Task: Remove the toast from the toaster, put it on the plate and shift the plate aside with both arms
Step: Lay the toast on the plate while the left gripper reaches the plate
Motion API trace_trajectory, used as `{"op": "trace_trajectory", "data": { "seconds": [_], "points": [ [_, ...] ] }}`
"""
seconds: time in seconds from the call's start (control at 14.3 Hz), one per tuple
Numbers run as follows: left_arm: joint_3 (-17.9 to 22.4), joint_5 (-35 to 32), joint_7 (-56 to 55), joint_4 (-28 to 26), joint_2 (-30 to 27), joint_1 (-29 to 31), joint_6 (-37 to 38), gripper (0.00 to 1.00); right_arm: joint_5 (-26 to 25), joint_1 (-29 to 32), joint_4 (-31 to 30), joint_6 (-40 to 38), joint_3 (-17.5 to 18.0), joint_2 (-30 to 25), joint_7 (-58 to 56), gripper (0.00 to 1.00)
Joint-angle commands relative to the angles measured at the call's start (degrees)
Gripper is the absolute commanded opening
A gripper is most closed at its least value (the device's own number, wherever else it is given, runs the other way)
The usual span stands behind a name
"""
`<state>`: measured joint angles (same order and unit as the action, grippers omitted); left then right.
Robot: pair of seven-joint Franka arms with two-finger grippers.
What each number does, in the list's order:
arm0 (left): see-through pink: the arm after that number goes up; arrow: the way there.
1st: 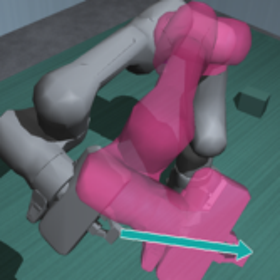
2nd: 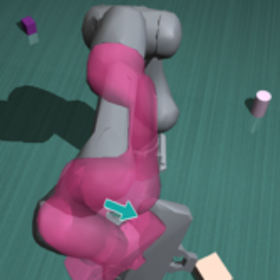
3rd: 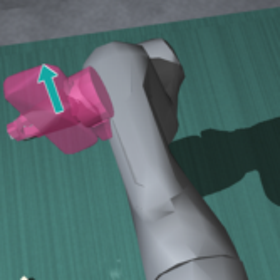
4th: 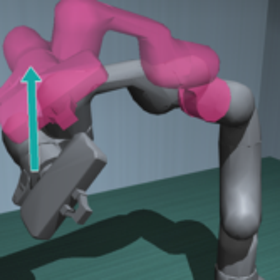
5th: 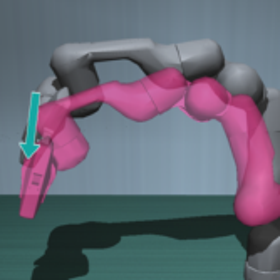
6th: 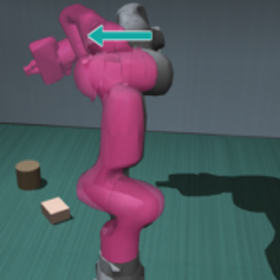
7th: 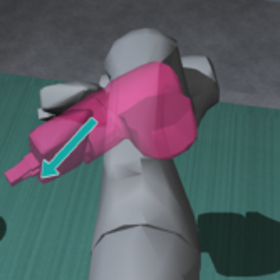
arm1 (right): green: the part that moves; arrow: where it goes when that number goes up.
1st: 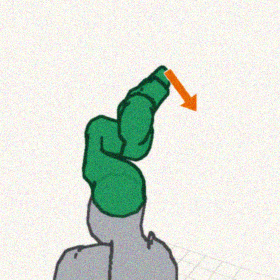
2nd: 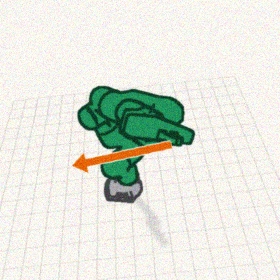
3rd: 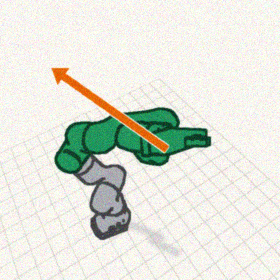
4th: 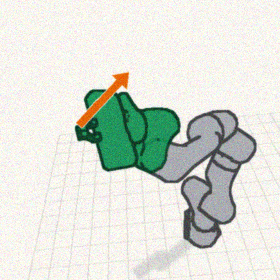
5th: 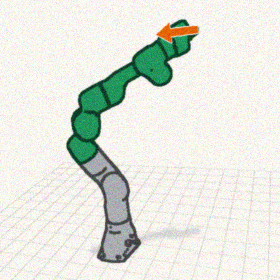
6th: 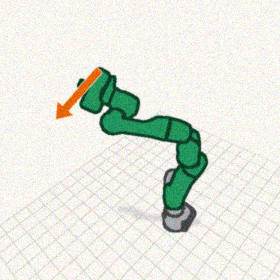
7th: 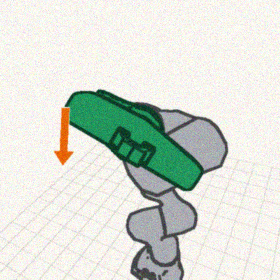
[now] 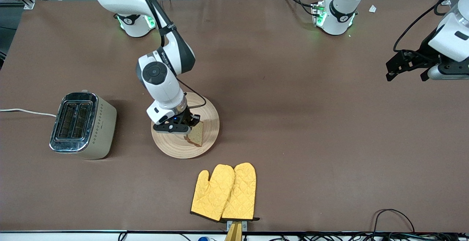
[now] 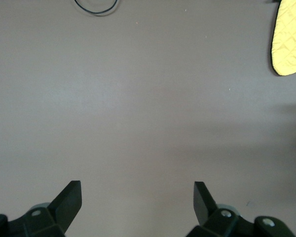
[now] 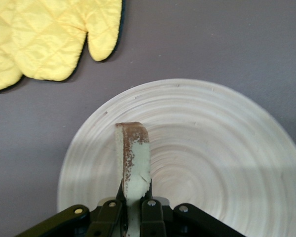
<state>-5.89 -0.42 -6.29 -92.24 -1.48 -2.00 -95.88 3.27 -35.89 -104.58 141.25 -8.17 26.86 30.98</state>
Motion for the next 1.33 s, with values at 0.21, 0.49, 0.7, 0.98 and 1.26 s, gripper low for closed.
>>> {"op": "trace_trajectory", "data": {
  "seconds": [0.21, 0.49, 0.7, 0.98, 1.26],
  "points": [
    [-0.7, 14.8, -0.1, 0.2, 9.4, -1.2, 1.4, 1.0, -2.9, 2.0, -5.9, 4.8, 0.0, 0.6, -2.3, 0.0],
    [-1.1, 23.4, -1.2, 0.7, 17.8, -4.7, -3.9, 1.0, -3.1, 2.6, -8.8, 4.3, 0.0, -0.1, -2.4, 0.49],
    [-1.2, 30.3, -1.3, 1.6, 26.1, -8.9, -11.7, 1.0, -3.2, 3.3, -8.9, 4.0, -0.8, -1.0, -3.5, 1.0],
    [-1.2, 41.5, -1.3, 4.8, 37.4, -17.3, -21.3, 1.0, -3.2, 3.3, -6.3, -9.0, -8.2, -6.7, -13.2, 1.0],
    [-1.2, 49.4, -1.2, 11.9, 48.0, -26.3, -32.7, 1.0, -6.6, 3.3, 0.8, -26.3, -15.4, -15.3, -14.1, 1.0]
  ]
}}
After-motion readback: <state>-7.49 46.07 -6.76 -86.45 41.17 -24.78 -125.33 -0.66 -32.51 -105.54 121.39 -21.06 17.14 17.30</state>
